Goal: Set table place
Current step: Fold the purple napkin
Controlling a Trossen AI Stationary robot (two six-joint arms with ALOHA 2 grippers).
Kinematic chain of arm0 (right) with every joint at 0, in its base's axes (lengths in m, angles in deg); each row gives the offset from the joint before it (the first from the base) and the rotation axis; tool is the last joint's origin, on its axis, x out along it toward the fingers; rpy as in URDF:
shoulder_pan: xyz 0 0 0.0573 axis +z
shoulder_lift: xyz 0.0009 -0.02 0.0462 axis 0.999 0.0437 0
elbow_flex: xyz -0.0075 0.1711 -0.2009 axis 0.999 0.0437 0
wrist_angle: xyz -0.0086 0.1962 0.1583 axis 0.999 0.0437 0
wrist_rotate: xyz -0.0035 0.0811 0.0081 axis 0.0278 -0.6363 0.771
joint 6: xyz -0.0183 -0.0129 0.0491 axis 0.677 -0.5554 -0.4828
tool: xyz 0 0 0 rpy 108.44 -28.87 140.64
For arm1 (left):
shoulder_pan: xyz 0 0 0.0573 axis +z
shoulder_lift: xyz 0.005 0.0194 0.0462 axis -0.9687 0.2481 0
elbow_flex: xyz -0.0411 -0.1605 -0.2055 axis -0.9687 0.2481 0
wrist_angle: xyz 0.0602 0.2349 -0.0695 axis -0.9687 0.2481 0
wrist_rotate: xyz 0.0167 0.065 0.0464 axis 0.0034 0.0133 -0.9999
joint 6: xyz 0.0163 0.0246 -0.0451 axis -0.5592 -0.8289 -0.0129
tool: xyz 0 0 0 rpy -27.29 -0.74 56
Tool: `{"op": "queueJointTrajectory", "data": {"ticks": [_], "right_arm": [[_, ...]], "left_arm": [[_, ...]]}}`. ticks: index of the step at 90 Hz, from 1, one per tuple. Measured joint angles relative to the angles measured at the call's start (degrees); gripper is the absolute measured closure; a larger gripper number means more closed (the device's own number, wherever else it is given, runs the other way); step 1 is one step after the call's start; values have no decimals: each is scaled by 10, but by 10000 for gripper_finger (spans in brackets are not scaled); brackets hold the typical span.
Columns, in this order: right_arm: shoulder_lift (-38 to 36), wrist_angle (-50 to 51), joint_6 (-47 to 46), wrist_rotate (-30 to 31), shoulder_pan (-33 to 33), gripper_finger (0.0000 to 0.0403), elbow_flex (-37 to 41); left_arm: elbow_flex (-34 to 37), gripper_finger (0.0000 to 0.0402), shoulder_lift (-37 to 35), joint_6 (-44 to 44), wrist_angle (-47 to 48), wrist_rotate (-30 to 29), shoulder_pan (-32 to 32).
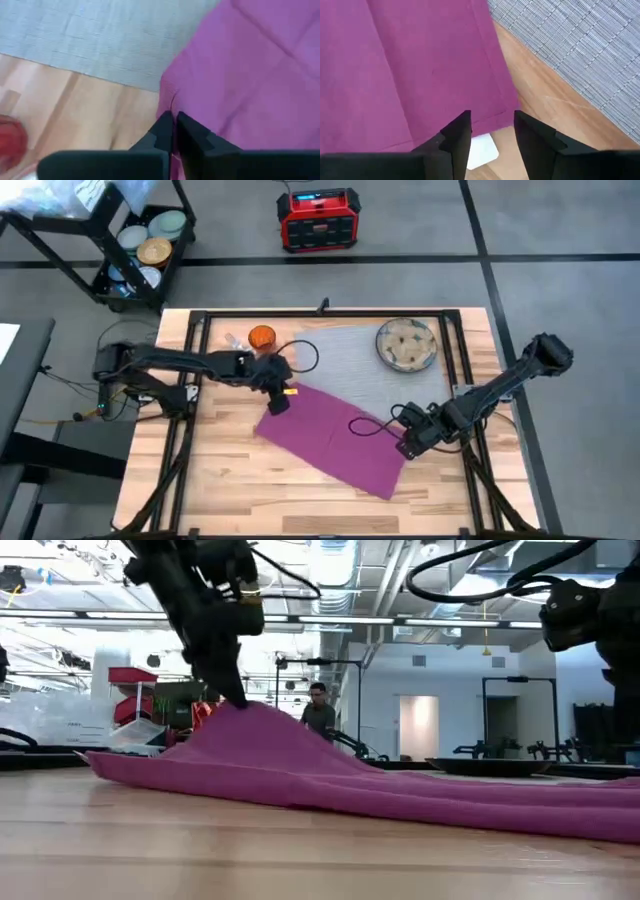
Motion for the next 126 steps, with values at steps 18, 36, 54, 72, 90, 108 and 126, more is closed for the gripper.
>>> {"op": "queueJointTrajectory", "data": {"ticks": [18,36,54,72,90,108,126], "right_arm": [[0,-16,-55,-15,-1,241,50],[0,-120,-83,-17,-1,237,89],[0,-129,-95,-7,-1,309,93],[0,-130,-97,2,-1,397,89],[-9,-105,-83,16,-1,402,55],[-47,-18,-68,56,-1,402,-1],[-89,69,-58,88,-1,402,-53]], "left_arm": [[0,401,-3,8,17,-1,-19],[0,401,-3,6,17,-5,-20],[0,401,-3,5,17,-5,-20],[0,401,-3,5,19,-5,-20],[0,401,-3,5,21,-5,-20],[-31,401,-3,-9,46,-23,-29],[-108,401,-3,-43,102,-52,-31]]}}
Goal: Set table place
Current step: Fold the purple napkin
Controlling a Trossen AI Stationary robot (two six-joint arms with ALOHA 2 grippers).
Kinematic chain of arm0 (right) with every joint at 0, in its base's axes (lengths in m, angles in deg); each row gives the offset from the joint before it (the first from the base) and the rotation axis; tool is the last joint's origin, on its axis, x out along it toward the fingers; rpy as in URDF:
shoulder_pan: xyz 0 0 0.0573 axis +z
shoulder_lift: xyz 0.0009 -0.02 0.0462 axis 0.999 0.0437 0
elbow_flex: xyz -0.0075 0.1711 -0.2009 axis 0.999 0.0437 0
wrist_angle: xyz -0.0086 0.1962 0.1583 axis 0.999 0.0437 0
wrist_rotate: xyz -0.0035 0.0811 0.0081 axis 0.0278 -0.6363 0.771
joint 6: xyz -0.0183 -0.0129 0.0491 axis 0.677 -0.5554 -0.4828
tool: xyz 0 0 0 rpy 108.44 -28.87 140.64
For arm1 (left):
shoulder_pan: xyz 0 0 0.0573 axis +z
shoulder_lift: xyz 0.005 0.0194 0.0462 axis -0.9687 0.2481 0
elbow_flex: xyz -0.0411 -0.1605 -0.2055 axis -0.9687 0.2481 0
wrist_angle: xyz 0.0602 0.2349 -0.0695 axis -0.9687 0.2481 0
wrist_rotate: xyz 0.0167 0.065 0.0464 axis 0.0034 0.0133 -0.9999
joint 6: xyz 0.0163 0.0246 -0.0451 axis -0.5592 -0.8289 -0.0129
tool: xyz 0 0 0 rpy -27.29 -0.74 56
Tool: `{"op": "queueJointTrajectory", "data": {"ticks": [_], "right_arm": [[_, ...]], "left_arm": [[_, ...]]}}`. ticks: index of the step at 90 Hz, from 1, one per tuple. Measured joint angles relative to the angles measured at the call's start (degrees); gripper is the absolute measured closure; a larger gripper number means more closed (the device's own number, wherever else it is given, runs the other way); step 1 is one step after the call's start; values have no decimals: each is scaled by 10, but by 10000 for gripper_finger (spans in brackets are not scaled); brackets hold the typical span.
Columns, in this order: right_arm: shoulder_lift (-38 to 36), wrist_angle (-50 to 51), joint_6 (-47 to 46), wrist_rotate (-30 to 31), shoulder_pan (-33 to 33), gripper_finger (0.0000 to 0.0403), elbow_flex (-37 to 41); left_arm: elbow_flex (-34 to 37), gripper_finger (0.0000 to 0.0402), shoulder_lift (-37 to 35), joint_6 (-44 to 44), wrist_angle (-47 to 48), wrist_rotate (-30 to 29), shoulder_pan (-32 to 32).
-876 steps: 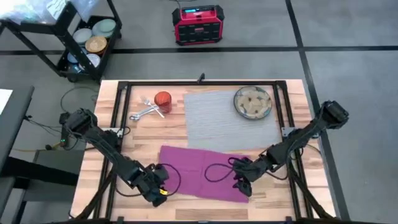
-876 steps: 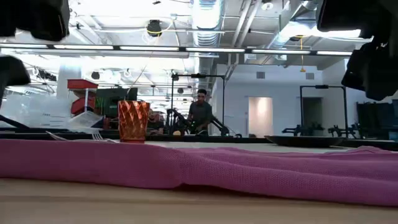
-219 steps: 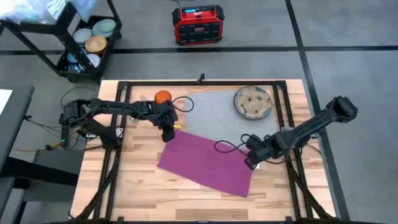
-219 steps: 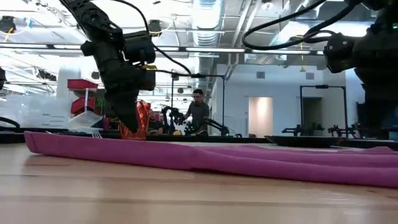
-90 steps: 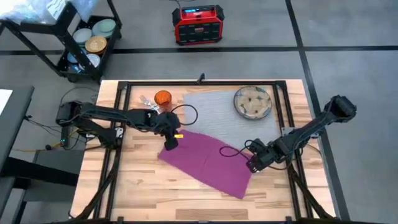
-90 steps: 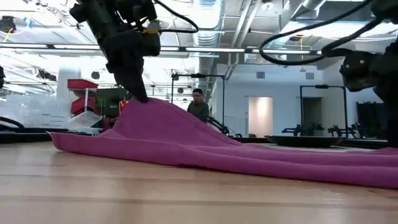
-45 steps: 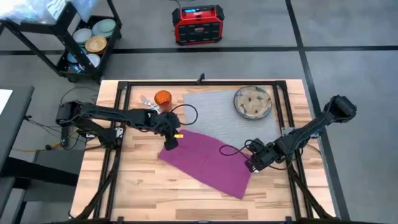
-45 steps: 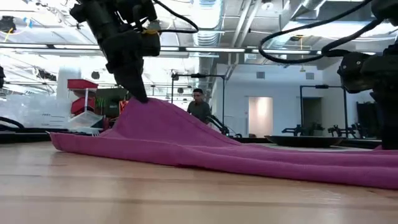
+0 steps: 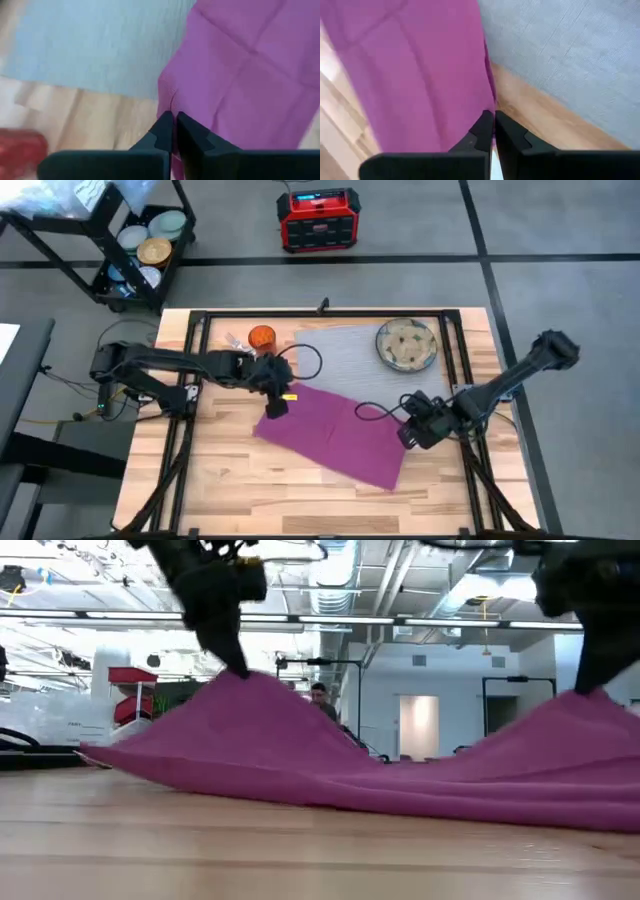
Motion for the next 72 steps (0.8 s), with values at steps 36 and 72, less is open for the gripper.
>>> {"op": "queueJointTrajectory", "data": {"ticks": [36,72], "right_arm": [[-37,129,10,71,12,403,-104],[-55,163,101,151,18,403,-242]], "left_arm": [[-150,402,0,-44,176,-56,-15],[-210,402,-86,-33,215,-142,-29]]}}
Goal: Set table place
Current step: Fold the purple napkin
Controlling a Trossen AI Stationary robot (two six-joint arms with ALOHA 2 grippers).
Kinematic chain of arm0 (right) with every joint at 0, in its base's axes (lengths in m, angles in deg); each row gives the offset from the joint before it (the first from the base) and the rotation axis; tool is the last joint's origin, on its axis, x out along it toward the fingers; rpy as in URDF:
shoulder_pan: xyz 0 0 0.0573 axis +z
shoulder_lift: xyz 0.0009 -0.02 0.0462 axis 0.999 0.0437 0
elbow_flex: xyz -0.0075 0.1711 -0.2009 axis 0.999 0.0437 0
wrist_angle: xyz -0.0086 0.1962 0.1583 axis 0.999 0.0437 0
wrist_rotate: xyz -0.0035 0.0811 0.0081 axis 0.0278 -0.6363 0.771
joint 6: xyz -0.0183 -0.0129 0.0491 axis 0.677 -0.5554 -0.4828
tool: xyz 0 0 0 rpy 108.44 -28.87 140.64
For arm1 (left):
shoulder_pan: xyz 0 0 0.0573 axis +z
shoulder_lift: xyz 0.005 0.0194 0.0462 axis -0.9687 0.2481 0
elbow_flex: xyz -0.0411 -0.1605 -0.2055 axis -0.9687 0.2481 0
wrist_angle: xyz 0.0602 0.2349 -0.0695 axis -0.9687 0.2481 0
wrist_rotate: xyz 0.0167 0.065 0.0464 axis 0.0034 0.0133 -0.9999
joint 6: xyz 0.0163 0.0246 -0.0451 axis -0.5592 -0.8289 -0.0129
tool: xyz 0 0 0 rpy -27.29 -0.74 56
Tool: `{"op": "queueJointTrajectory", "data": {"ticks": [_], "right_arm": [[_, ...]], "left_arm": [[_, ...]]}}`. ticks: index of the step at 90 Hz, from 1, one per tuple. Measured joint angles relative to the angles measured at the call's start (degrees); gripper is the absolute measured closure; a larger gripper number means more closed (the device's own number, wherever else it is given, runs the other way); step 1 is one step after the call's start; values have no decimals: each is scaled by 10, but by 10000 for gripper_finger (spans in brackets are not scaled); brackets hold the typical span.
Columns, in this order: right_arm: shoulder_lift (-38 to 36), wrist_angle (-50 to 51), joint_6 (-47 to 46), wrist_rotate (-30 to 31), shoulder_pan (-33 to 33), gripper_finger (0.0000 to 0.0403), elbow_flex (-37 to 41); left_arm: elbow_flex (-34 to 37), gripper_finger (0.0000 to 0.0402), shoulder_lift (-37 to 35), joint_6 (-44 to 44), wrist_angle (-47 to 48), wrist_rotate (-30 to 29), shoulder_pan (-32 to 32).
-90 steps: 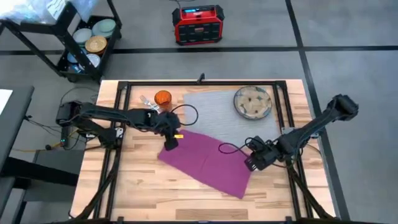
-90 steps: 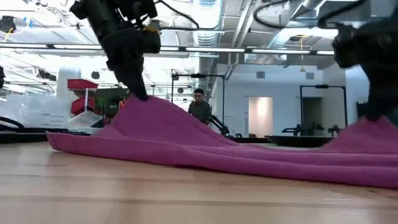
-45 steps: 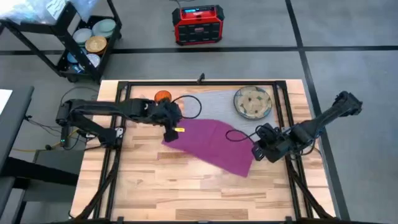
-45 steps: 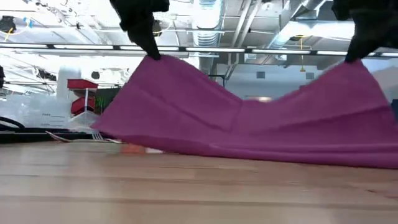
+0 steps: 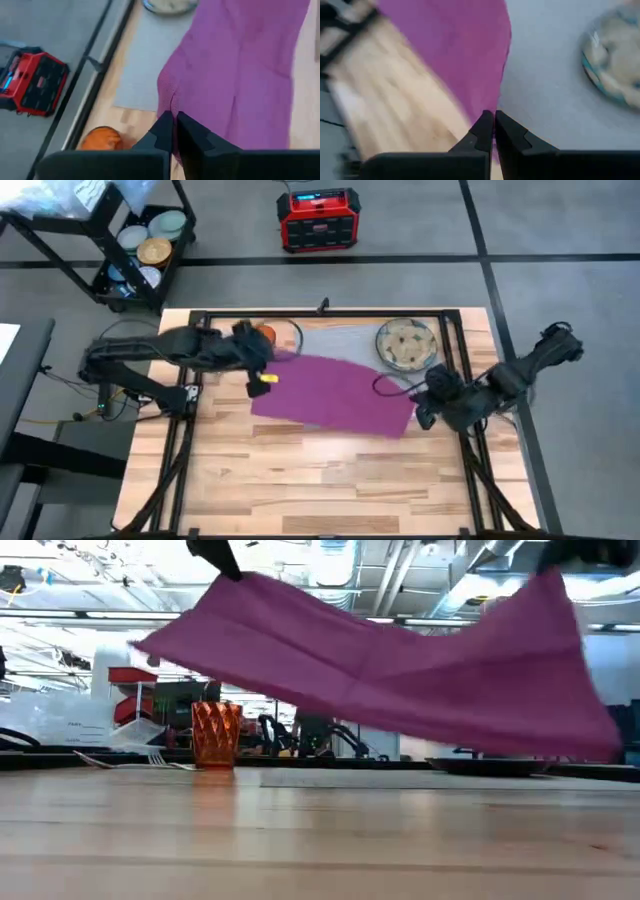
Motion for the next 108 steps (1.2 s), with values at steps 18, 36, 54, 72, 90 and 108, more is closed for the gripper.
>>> {"op": "queueJointTrajectory", "data": {"ticks": [18,36,54,72,90,108], "right_arm": [[13,-12,87,31,-6,403,-71],[18,-17,132,33,6,403,-96],[29,4,116,-12,-15,403,-93],[28,88,80,0,-14,403,-94],[30,-3,140,-22,15,403,-94],[41,14,111,-2,17,403,-93]], "left_arm": [[-6,402,-42,30,0,20,-5],[-6,401,-72,43,-22,36,-54],[-5,401,-66,87,21,-1,-43],[-5,401,-65,72,20,-69,-71],[-3,401,-61,82,13,-20,-84],[-2,401,-62,94,32,-33,-86]]}}
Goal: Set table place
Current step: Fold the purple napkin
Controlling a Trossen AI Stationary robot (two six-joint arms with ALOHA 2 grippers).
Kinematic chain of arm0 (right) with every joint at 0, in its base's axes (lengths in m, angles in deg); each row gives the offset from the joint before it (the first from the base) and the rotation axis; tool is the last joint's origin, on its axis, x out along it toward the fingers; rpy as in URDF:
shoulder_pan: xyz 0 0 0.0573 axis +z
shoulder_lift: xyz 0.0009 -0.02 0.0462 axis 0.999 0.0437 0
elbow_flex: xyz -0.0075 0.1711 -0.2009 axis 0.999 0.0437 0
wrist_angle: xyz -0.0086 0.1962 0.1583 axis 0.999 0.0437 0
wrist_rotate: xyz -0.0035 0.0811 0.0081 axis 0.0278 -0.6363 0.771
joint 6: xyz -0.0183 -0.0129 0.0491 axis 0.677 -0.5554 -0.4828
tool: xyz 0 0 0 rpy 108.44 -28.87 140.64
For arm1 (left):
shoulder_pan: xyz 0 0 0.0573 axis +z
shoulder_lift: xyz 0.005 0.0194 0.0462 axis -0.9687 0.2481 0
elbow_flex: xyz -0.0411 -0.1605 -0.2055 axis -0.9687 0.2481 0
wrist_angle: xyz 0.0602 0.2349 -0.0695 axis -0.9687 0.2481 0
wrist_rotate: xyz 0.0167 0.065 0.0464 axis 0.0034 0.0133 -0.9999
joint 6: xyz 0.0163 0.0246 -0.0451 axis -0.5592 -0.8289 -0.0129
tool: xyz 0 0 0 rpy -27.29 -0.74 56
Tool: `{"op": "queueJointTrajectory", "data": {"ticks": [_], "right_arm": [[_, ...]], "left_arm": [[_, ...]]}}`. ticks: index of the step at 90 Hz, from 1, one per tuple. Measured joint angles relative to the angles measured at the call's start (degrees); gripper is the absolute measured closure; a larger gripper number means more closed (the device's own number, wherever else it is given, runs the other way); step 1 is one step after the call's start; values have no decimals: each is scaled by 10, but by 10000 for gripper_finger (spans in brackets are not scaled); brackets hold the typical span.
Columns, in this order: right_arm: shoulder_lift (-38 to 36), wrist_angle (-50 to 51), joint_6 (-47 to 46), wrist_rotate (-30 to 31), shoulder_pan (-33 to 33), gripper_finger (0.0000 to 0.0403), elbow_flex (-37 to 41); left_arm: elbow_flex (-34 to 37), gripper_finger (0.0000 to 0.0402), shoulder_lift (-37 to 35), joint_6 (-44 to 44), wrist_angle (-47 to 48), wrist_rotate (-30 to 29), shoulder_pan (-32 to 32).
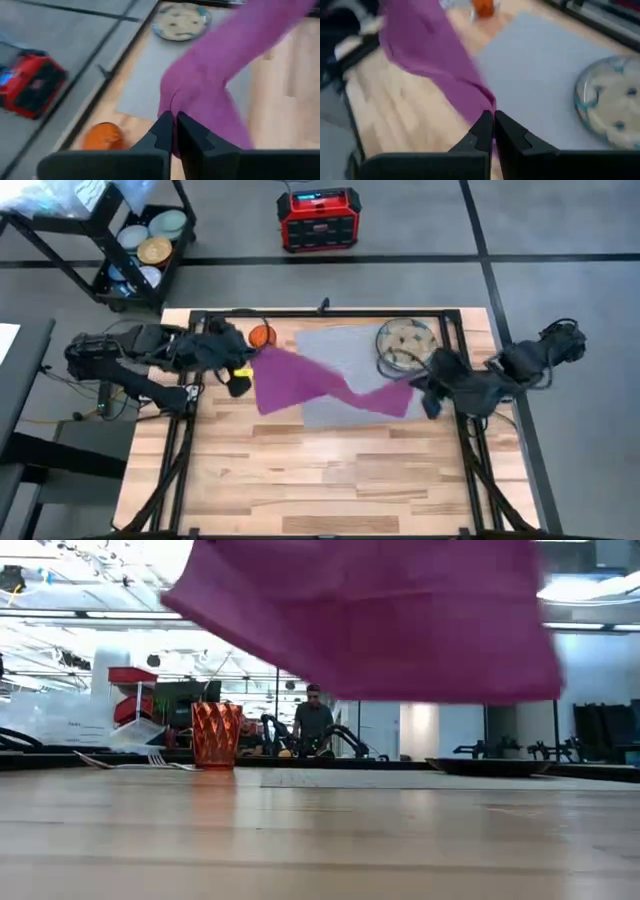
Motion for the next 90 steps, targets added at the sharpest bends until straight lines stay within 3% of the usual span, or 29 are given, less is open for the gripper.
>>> {"op": "queueJointTrajectory", "data": {"ticks": [8,20,31,42,50,63,78,90], "right_arm": [[-6,66,-13,-18,-18,403,0],[-7,115,-45,5,-48,403,-1],[-5,63,-30,-59,-48,403,6],[22,17,-44,-90,13,394,60],[47,-38,-46,-117,37,368,95],[67,-101,-63,-101,57,308,130],[82,-115,-79,-115,38,241,130],[112,-107,-80,-122,21,220,134]], "left_arm": [[1,401,1,-31,0,-10,10],[1,401,4,-41,-10,-36,37],[19,401,3,-1,-5,58,32],[129,396,-4,86,-13,141,-28],[206,374,-4,110,-49,194,-59],[296,315,-4,168,-142,246,-92],[309,250,-7,181,-195,249,-89],[308,232,-6,185,-218,248,-84]]}}
